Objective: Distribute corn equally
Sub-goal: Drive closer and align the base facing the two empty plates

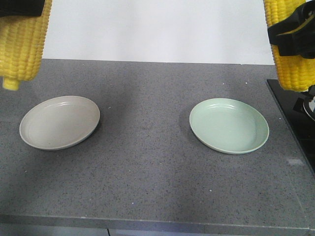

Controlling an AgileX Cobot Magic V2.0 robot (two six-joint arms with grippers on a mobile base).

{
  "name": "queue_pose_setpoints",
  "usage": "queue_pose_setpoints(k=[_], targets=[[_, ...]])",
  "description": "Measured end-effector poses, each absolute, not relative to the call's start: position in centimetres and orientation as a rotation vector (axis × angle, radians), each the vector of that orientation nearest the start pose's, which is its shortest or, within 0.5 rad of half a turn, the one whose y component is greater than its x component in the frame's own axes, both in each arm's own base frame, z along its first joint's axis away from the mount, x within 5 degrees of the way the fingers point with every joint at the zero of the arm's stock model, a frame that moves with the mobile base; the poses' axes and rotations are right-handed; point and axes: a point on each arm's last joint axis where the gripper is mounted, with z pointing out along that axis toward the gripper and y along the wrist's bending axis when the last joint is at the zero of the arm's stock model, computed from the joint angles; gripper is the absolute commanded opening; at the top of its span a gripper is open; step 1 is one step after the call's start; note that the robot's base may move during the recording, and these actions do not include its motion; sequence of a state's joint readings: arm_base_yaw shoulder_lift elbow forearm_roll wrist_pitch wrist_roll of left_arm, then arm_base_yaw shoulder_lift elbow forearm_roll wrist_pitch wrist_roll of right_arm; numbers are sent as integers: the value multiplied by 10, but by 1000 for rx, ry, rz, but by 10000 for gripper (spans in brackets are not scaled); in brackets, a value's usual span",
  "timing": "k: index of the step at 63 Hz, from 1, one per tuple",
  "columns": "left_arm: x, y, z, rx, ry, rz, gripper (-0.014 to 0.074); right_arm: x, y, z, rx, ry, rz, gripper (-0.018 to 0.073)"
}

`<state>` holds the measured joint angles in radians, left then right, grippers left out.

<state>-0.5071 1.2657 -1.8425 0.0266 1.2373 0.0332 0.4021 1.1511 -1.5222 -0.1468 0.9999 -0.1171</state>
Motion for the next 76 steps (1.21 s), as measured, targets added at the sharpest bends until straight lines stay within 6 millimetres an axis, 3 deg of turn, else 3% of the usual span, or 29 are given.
queue_pose_setpoints(k=[76], targets=[[187, -101, 526, 570, 2077, -244, -6, 200, 73, 481, -550, 2030, -7, -8]])
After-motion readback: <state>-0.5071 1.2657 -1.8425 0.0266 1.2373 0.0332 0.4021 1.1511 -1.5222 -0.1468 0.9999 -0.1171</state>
